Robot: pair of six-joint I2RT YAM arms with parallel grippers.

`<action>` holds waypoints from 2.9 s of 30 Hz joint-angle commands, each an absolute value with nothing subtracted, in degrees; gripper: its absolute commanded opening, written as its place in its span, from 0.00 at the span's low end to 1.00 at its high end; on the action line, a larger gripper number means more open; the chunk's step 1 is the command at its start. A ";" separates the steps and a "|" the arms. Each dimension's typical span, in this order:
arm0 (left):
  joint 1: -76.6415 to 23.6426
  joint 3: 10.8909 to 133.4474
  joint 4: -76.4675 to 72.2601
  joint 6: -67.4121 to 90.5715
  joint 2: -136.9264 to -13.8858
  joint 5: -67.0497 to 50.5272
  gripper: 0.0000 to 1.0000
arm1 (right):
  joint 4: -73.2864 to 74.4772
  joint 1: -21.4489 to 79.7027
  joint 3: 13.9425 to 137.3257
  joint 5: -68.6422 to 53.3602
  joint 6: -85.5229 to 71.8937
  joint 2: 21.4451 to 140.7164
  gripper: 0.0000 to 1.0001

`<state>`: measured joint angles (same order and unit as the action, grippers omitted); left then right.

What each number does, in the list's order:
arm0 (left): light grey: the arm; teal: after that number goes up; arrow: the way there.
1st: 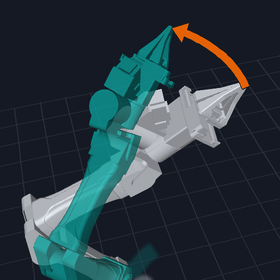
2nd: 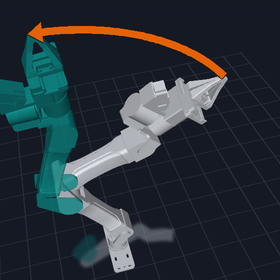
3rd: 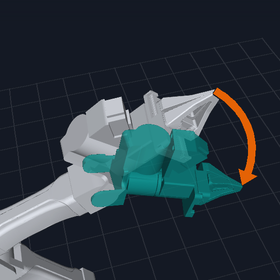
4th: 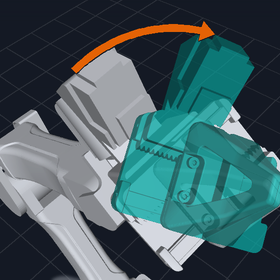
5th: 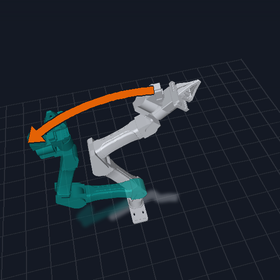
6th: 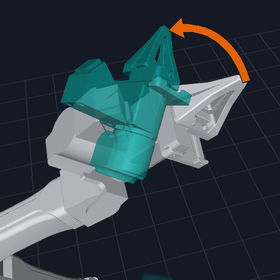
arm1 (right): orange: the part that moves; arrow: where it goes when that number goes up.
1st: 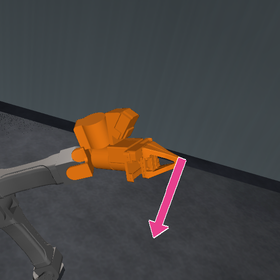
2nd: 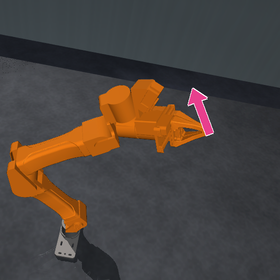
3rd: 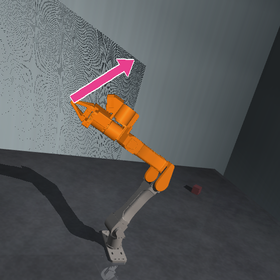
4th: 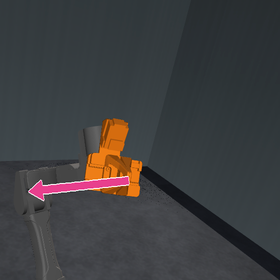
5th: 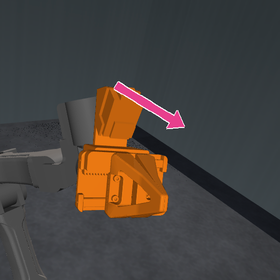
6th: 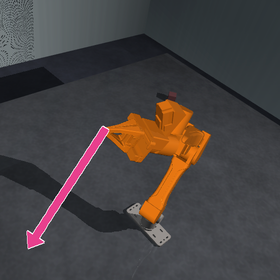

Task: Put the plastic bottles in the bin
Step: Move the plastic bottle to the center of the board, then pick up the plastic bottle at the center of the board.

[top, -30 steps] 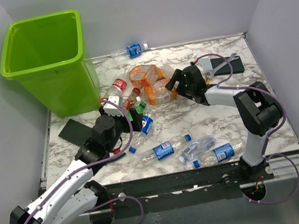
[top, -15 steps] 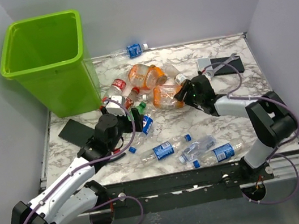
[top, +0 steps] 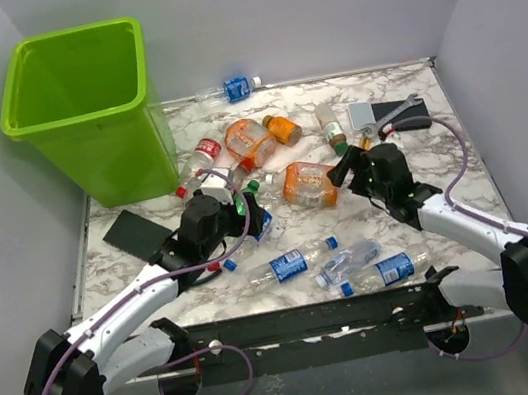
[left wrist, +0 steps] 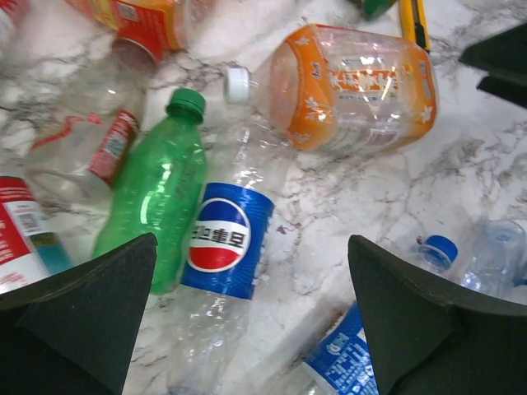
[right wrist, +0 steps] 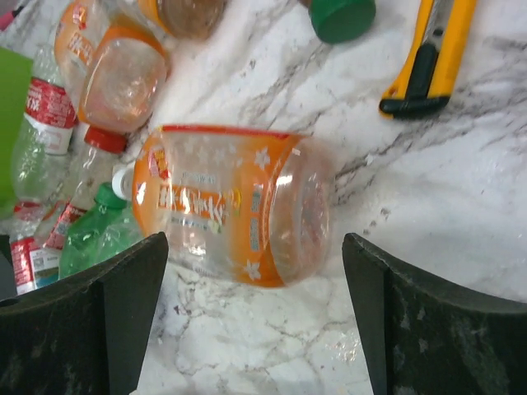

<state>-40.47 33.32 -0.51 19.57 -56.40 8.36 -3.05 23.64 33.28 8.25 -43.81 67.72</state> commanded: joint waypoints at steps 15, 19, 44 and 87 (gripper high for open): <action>-47.20 45.61 -11.92 41.37 -87.76 1.28 0.82 | -17.76 17.70 45.25 -4.35 -37.55 94.98 0.73; -47.17 48.82 -11.45 40.92 -93.50 3.04 0.79 | -18.36 17.74 39.98 -6.52 -39.04 92.36 0.68; -45.27 57.49 -7.09 33.89 -97.66 12.91 0.83 | -5.39 17.48 24.34 -2.77 -45.17 61.03 0.90; -43.08 65.78 -8.24 32.40 -115.19 5.30 0.39 | -34.73 9.65 27.31 -24.55 -49.89 91.28 0.92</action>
